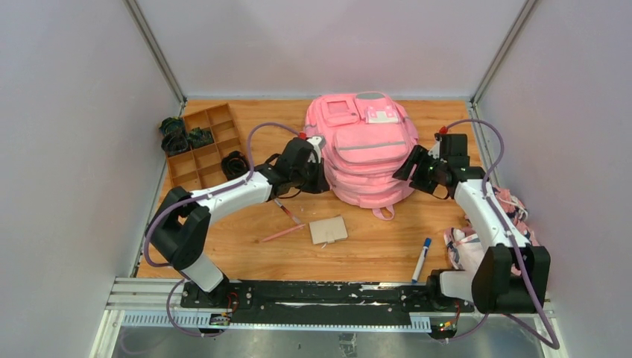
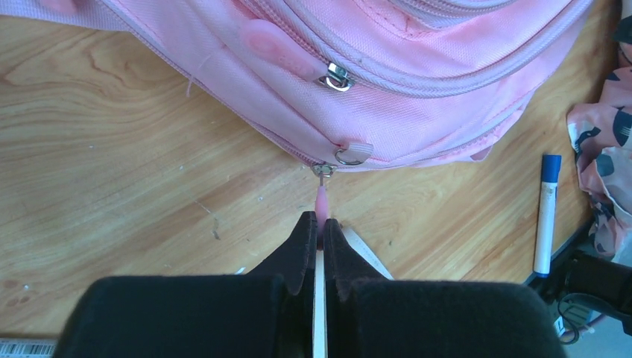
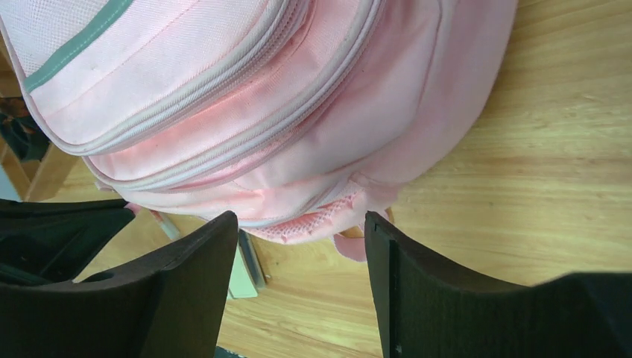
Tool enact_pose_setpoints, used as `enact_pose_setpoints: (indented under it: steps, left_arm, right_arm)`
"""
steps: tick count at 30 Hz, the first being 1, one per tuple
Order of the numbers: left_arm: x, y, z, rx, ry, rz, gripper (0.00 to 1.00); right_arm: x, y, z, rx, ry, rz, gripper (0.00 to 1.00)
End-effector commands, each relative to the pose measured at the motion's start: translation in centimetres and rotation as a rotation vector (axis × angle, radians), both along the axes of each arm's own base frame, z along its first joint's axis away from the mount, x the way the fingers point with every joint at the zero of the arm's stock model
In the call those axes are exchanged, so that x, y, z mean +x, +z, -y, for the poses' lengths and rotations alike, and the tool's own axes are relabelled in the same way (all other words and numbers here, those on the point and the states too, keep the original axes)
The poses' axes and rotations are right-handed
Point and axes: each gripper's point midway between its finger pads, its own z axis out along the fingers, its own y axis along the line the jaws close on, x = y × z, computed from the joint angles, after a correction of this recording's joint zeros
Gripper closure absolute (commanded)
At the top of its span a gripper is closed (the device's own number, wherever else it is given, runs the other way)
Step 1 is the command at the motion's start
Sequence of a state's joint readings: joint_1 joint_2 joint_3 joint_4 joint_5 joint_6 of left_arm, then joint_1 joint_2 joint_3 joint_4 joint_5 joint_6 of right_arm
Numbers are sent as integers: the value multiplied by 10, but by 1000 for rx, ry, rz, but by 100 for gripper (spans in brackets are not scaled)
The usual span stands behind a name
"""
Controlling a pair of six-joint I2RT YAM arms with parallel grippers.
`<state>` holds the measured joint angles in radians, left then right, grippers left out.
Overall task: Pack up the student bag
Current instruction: Zip the student bag at the center of the board.
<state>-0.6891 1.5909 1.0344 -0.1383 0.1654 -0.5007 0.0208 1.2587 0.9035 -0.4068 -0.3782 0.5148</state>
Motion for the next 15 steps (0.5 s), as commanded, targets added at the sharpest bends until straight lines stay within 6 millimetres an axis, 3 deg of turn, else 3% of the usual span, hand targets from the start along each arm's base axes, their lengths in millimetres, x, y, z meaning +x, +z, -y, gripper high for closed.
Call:
enact_pose_setpoints:
  steps: [1, 5, 11, 15]
  left_arm:
    - [3, 2, 8, -19, -32, -4, 100]
    - [3, 2, 10, -28, -35, -7, 100]
    - [4, 4, 12, -33, -41, 0, 100]
    - [1, 3, 14, -46, -51, -15, 100]
  right_arm:
    - [-20, -6, 17, -138, 14, -25, 33]
    - [-32, 3, 2, -96, 64, 10, 32]
    - [-53, 1, -66, 157, 0, -35, 30]
    - [-46, -3, -100, 385, -92, -26, 30]
